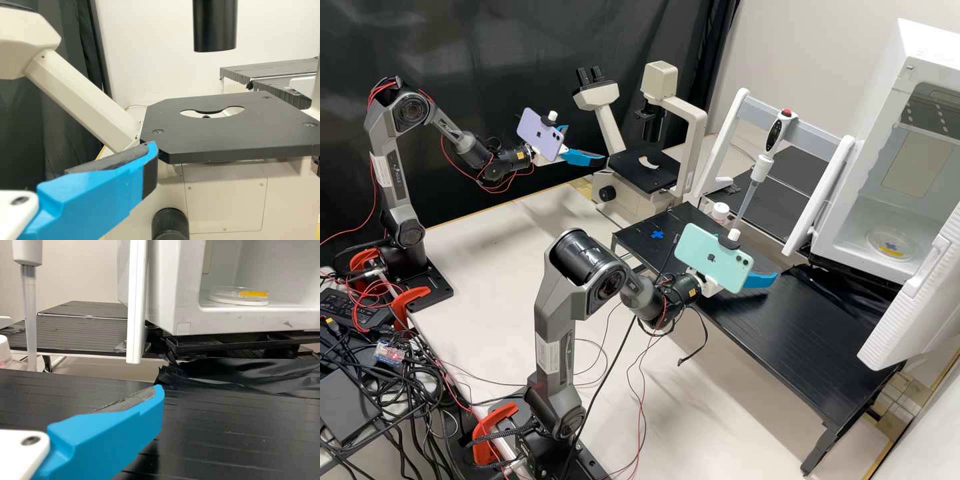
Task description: Move the petri dish to the microscope
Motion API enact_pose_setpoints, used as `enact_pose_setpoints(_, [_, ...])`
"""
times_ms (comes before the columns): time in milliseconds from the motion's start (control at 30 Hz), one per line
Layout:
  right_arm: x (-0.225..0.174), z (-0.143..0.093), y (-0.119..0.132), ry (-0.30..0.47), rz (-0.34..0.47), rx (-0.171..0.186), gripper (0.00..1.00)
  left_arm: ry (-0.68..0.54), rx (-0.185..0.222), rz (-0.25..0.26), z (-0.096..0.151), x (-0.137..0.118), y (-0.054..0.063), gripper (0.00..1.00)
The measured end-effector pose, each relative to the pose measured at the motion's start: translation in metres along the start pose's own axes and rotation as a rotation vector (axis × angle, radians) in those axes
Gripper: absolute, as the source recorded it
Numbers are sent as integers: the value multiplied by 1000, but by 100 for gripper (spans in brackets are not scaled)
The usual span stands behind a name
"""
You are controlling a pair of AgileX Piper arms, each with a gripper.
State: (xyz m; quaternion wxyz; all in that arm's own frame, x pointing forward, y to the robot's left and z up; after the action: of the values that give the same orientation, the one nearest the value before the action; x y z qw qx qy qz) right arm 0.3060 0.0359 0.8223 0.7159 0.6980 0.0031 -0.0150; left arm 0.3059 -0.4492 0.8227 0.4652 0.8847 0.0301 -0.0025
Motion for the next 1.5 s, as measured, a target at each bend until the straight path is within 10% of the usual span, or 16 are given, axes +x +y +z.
enact_pose_setpoints(600, [-4,19,11,-45,21,26,100,0,0,0,0,0,0,100])
enact_pose_setpoints(1033, [-12,59,80,-81,207,165,100,0,0,0,0,0,0,100])
enact_pose_setpoints(1500, [37,61,142,-91,348,183,100,0,0,0,0,0,0,100])
